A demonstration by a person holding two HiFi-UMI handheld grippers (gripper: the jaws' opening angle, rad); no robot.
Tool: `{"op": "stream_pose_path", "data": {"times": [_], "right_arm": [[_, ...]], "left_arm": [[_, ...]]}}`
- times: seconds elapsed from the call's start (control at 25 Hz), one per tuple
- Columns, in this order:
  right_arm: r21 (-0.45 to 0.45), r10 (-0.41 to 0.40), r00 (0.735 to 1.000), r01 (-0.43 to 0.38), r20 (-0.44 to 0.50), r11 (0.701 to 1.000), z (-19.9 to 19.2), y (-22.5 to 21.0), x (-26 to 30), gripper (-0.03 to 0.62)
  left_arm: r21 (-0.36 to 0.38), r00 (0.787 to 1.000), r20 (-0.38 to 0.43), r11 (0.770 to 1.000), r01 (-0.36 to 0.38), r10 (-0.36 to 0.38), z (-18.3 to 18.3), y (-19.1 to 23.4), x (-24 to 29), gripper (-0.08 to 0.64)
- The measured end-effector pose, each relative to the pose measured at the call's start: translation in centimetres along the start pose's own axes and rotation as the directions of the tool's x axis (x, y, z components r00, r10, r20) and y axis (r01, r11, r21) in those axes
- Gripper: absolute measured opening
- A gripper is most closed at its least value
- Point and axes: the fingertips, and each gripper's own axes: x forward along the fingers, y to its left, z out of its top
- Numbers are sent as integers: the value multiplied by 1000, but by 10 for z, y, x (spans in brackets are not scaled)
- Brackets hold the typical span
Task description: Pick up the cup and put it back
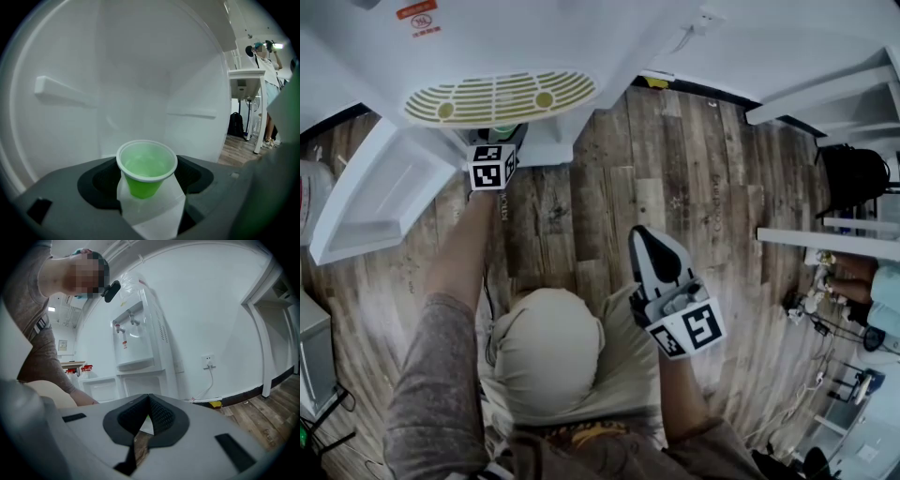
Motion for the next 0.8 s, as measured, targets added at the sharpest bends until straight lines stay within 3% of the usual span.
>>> {"op": "stream_pose_path", "data": {"times": [0.32, 0.8], "right_arm": [[13, 8, 1000, -8, 23, 1000, 6, 1, -6, 2], [13, 37, 999, -37, 37, 999, 11, 2, -26, 2]], "left_arm": [[-60, 1000, -18, 998, -16, 15, -6, -2, -11, 377], [-62, 1000, -12, 998, 1, -2, 12, -25, -70, 380]]}}
